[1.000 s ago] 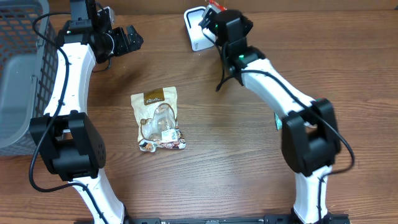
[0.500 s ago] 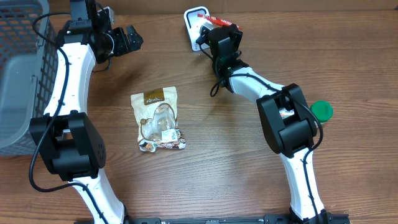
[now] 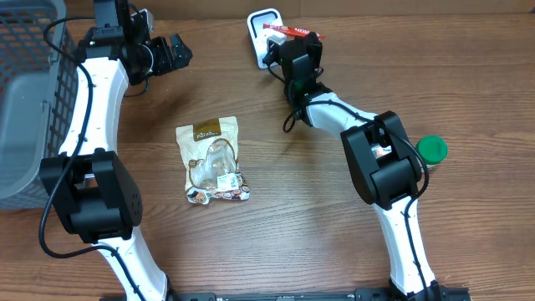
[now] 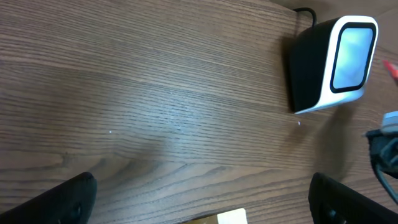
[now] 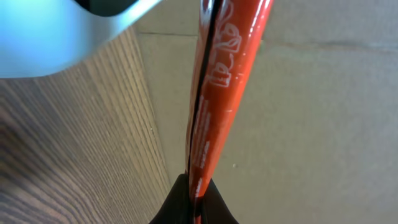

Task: Scan the item barcode
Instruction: 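Hold the red stick against the white scanner with the right gripper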

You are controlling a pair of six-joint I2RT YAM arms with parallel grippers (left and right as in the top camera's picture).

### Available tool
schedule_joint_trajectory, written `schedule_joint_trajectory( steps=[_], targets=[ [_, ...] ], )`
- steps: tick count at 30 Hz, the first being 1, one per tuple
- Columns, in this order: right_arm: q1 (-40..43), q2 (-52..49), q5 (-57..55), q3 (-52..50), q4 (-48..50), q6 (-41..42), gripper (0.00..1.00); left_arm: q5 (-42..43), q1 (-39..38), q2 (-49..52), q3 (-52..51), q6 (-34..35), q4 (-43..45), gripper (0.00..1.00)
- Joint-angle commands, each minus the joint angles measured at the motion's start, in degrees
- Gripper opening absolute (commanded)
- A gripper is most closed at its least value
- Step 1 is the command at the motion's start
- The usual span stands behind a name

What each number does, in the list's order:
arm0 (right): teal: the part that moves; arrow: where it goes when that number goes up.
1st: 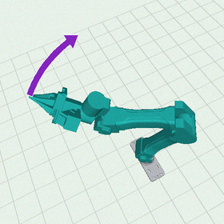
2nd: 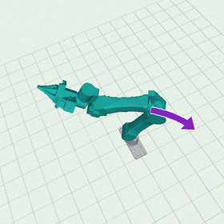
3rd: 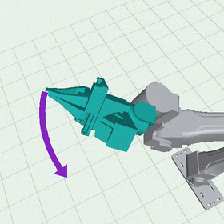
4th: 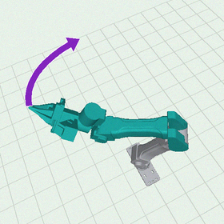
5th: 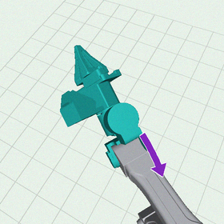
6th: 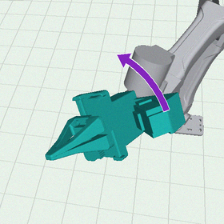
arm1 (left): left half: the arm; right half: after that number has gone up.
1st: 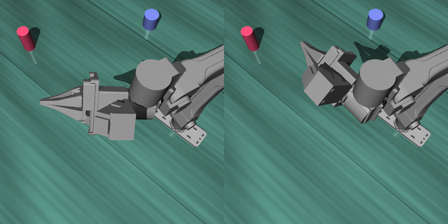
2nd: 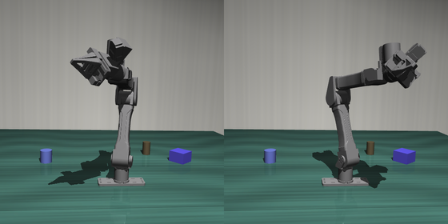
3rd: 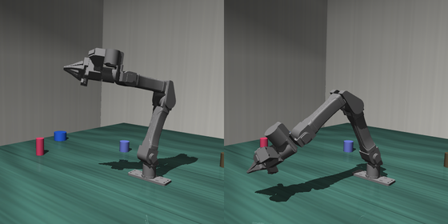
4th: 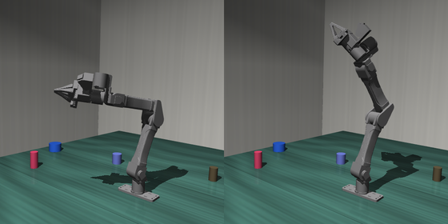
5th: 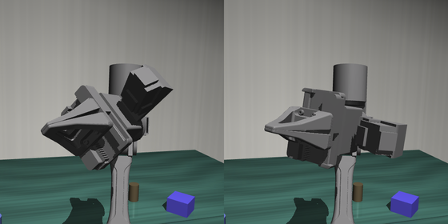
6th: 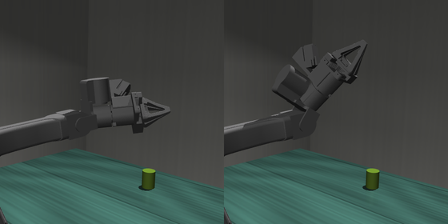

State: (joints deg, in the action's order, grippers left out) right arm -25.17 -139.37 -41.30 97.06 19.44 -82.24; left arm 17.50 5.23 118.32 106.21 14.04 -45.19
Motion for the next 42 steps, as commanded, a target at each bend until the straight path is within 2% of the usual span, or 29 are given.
schedule_joint_trajectory(
  steps=[1,16,27,33,38,42],
  targets=[
    [-0.5,-0.98,0.31,0.81,0.66,-1.81,0.03,-0.26,-0.37,-1.64,0.33,0.31,0.02,1.0],
    [-1.2,-2.95,0.42,0.81,-3.67,-1.88,0.04,-0.26,-0.37,-1.64,0.33,0.31,0.02,1.0],
    [-1.18,-2.95,-0.46,0.96,6.19,-2.27,0.04,-0.26,-0.37,-1.64,0.33,0.31,0.02,1.0],
    [-1.18,-2.97,1.55,0.96,-0.87,-2.01,0.04,-0.26,-0.37,-1.64,0.33,0.31,0.02,1.0],
    [-1.46,-2.95,-0.33,0.96,-0.22,-1.81,0.04,-0.26,-0.37,-1.64,0.33,0.31,0.02,1.0],
    [-3.37,-1.36,-3.3,0.96,0.2,3.96,0.04,-0.26,-0.37,-1.64,0.33,0.31,0.02,1.0]
  ],
)
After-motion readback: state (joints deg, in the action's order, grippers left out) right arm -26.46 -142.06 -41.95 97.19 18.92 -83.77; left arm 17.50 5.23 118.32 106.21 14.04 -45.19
